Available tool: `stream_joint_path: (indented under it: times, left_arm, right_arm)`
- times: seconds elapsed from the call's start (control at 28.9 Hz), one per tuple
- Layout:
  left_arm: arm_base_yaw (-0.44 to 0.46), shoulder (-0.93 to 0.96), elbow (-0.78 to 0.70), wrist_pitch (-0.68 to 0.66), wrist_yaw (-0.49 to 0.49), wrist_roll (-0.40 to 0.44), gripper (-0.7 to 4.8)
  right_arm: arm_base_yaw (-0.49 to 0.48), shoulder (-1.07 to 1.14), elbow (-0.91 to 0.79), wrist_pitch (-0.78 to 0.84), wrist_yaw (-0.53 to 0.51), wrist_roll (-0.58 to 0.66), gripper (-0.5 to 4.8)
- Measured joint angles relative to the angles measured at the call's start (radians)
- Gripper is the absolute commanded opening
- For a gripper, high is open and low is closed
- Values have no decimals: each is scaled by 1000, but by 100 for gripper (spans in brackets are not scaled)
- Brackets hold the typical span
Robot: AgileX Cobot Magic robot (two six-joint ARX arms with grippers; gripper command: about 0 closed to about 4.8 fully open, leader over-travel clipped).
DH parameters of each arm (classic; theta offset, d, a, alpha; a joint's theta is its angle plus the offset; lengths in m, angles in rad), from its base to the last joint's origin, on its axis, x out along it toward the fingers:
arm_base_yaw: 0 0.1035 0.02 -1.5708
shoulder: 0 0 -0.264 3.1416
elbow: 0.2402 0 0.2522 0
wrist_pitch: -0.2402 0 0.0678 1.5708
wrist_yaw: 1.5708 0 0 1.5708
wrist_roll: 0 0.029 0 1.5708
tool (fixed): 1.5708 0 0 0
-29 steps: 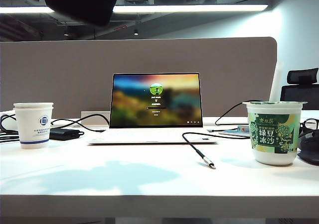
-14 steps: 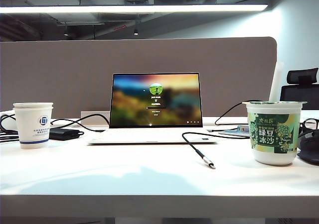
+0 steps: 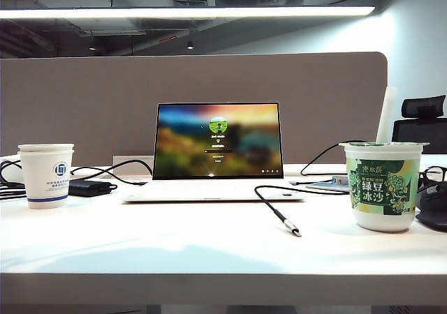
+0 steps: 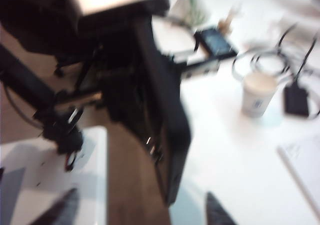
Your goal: Pick up the black phone, pick up the charger plug, insert the charger plug into the phone's charging port, and finally place the connected phone back on the desk.
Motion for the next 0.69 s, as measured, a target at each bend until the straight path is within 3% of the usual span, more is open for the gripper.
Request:
stream_joint_path:
  times: [0.21, 0.45, 0.69]
  left_arm:
    - [-6, 0, 0, 86, 68, -16, -6]
    - [-6, 0, 0, 101, 70, -50, -6]
    - [-6, 0, 0, 101, 70, -53, -6]
  right_arm:
    - [0, 21, 2, 84, -23, 1, 338]
    - [4, 88, 2, 186, -176, 60, 338]
    - [22, 126, 1, 259, -206, 72, 337]
